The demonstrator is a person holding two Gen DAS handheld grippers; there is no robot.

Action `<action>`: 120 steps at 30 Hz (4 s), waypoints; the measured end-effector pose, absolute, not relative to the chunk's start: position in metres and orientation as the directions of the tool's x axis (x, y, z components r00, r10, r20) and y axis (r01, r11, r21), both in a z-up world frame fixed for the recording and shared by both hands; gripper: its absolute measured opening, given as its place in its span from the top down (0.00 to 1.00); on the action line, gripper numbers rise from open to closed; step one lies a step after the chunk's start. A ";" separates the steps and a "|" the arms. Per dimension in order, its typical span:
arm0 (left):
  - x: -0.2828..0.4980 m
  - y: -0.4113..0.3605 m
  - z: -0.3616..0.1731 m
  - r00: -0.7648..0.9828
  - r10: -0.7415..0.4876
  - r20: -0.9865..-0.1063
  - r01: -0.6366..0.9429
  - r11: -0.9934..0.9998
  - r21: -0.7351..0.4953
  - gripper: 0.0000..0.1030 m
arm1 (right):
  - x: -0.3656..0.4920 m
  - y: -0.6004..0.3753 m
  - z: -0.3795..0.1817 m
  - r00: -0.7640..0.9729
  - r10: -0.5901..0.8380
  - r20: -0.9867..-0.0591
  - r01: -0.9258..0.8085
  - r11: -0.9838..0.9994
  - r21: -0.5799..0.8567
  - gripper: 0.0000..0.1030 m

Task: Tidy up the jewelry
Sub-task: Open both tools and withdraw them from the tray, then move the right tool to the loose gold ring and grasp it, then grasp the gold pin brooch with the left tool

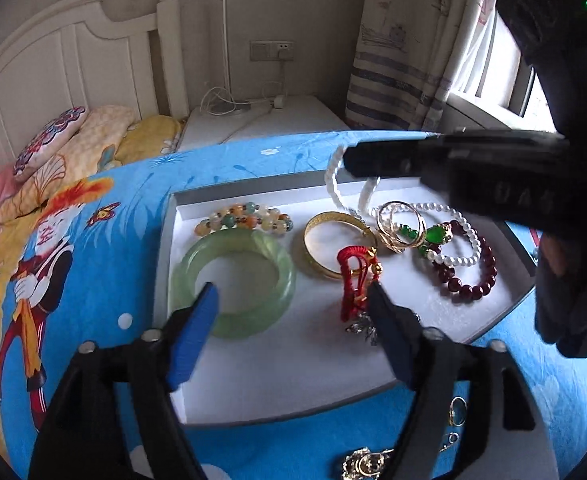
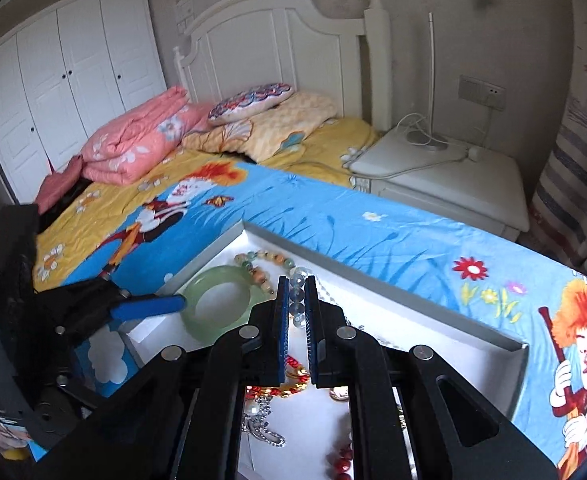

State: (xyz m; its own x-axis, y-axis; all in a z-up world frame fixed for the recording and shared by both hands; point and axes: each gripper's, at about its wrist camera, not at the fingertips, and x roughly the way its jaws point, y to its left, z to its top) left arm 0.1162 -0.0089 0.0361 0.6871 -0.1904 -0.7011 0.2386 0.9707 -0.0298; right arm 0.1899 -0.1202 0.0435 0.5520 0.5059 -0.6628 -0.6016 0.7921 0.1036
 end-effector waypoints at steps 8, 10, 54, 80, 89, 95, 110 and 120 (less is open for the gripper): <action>0.099 -0.009 0.042 0.710 -0.161 -0.686 0.223 0.975 0.003 0.03 | 0.195 -0.118 0.027 0.539 0.456 -0.708 -0.538 0.833 0.127 0.40; 0.100 -0.010 0.042 0.707 -0.148 -0.692 0.221 0.975 0.017 0.03 | 0.184 -0.123 0.032 0.553 0.478 -0.682 -0.545 0.827 0.138 0.35; 0.003 0.062 0.013 0.689 -0.107 -0.717 -0.121 0.958 -0.259 0.03 | -0.012 -0.286 -0.001 0.690 0.308 -0.655 -0.272 0.949 0.159 0.29; 0.002 0.058 0.014 0.693 -0.103 -0.713 -0.113 0.962 -0.249 0.03 | 0.049 -0.127 -0.016 0.588 0.253 -0.768 -0.385 0.923 0.009 0.63; 0.001 0.058 0.014 0.694 -0.102 -0.713 -0.116 0.961 -0.249 0.03 | 0.034 -0.126 -0.016 0.599 0.235 -0.765 -0.420 0.906 -0.050 0.78; 0.000 0.050 0.015 0.677 -0.160 -0.718 -0.042 0.966 -0.255 0.03 | 0.021 -0.164 -0.012 0.607 0.286 -0.742 -0.380 0.924 0.046 0.78; 0.043 -0.036 0.005 0.588 -0.126 -0.799 0.075 0.992 -0.100 0.03 | 0.006 -0.205 -0.003 0.628 0.389 -0.674 -0.361 0.913 0.191 0.78; 0.017 -0.003 0.004 0.492 0.004 -0.871 0.013 1.000 0.011 0.04 | 0.000 -0.219 -0.001 0.633 0.424 -0.648 -0.364 0.902 0.234 0.78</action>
